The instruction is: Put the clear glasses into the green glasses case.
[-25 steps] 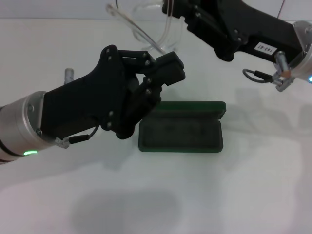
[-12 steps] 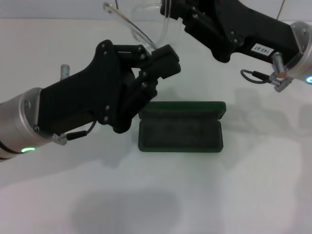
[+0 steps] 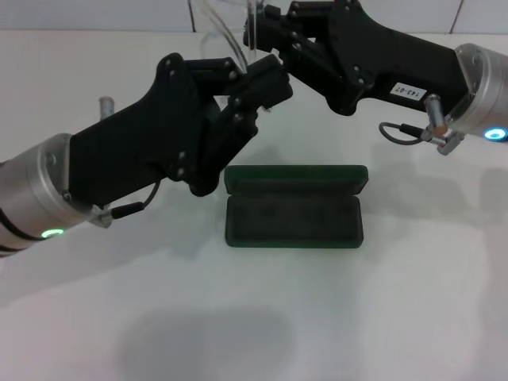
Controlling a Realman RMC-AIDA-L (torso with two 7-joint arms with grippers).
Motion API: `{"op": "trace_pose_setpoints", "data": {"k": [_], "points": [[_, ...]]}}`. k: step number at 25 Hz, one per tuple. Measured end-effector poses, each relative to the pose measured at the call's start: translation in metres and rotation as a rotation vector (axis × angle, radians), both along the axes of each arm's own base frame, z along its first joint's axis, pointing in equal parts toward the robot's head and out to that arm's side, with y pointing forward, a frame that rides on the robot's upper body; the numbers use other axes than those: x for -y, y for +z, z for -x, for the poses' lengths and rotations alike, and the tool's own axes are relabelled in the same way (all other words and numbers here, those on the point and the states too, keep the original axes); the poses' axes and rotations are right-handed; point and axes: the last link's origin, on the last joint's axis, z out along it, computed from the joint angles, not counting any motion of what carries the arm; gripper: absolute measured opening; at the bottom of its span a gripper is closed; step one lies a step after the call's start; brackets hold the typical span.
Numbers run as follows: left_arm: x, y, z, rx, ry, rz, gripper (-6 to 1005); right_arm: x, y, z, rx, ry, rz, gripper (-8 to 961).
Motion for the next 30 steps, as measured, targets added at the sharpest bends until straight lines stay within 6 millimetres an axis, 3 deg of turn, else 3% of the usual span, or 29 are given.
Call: {"op": "trace_pose_setpoints", "data": {"k": [30], "points": [[-0.0006,0.0012,0.0024,0.006,0.014,-0.001,67,-0.0009,-0.0003,-0.0030,0.007,-0.010,-0.022,55]]}}
